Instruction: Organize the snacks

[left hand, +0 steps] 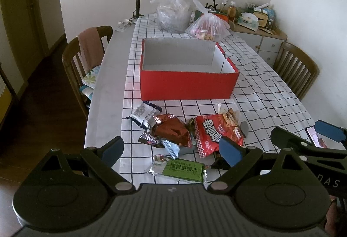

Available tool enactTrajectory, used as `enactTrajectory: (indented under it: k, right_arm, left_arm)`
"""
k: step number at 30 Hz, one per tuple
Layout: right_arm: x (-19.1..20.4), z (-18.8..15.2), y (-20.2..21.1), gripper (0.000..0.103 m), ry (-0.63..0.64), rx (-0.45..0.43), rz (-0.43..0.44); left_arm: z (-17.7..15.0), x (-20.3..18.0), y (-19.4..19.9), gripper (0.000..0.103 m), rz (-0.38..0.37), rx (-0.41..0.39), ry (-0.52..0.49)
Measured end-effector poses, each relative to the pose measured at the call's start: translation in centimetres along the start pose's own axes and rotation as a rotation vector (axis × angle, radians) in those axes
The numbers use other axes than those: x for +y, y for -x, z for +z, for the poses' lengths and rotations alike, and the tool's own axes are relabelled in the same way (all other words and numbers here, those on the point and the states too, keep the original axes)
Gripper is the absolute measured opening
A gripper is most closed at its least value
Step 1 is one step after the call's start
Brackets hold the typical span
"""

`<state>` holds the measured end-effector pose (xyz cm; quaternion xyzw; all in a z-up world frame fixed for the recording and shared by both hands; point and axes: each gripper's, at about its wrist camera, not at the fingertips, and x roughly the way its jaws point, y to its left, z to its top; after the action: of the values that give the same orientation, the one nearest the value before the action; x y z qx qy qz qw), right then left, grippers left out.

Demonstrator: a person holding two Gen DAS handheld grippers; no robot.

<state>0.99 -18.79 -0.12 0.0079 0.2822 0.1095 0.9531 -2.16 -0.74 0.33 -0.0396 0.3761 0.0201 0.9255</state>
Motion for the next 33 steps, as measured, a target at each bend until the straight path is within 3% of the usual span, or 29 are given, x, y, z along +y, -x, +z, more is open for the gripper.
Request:
enactTrajectory:
  k: [33]
  right_arm:
    - [0.6,-0.6,-0.3,0.103,0.039,0.017,-0.026]
  left_arm:
    - [-0.3,0.1,-1.8,0.095,-0.023,0.048,-0.009]
